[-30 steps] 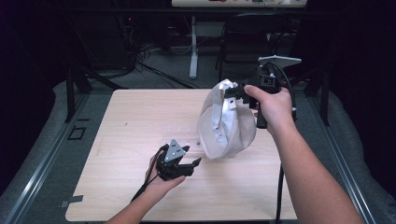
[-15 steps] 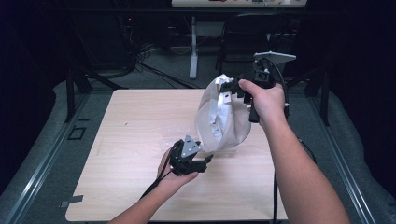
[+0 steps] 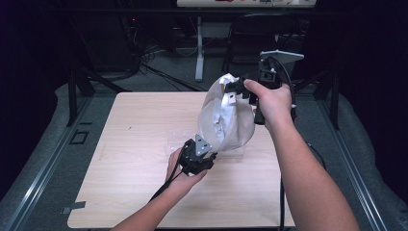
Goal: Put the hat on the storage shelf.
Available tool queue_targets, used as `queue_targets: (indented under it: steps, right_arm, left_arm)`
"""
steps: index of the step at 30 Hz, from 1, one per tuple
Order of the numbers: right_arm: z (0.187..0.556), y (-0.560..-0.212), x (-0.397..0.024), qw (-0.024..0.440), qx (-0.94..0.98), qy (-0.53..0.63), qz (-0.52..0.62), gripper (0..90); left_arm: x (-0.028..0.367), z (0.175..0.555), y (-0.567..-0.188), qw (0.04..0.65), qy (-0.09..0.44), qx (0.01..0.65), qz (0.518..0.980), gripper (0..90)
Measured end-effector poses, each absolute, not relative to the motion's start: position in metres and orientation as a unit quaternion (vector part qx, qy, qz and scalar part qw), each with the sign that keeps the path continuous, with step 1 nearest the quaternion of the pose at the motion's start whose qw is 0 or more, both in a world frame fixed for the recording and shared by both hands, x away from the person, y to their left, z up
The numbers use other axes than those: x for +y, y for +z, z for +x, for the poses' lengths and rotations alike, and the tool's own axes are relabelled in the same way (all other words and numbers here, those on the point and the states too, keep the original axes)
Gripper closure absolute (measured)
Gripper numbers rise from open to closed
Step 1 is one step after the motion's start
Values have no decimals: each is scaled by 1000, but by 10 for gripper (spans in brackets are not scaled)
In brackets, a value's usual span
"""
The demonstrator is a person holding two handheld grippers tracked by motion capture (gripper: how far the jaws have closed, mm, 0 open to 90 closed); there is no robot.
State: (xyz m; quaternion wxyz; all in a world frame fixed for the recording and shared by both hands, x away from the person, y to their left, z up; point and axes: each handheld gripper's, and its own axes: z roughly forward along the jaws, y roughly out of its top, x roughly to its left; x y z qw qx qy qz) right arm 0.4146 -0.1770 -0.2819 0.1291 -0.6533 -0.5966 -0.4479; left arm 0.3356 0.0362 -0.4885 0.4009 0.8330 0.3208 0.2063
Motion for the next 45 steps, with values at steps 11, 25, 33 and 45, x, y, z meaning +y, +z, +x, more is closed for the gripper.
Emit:
queue_targets:
  steps: [11,25,33,45]
  right_arm:
    - [415,-280,-164,126,-602,-448,-649,815]
    - [421,-300,-148,130,-616,-427,-649,816]
    - [427,-310,-140,135,-617,-423,-650,815]
    - [429,-319,-136,144,-621,-418,-647,815]
  left_arm:
    - [56,348,-482,413,194,322,830,747]
    - [63,354,-500,422,175,342,821,789]
    - [66,360,-506,439,164,359,807,796]
    - [72,353,-514,436,162,389,796,832]
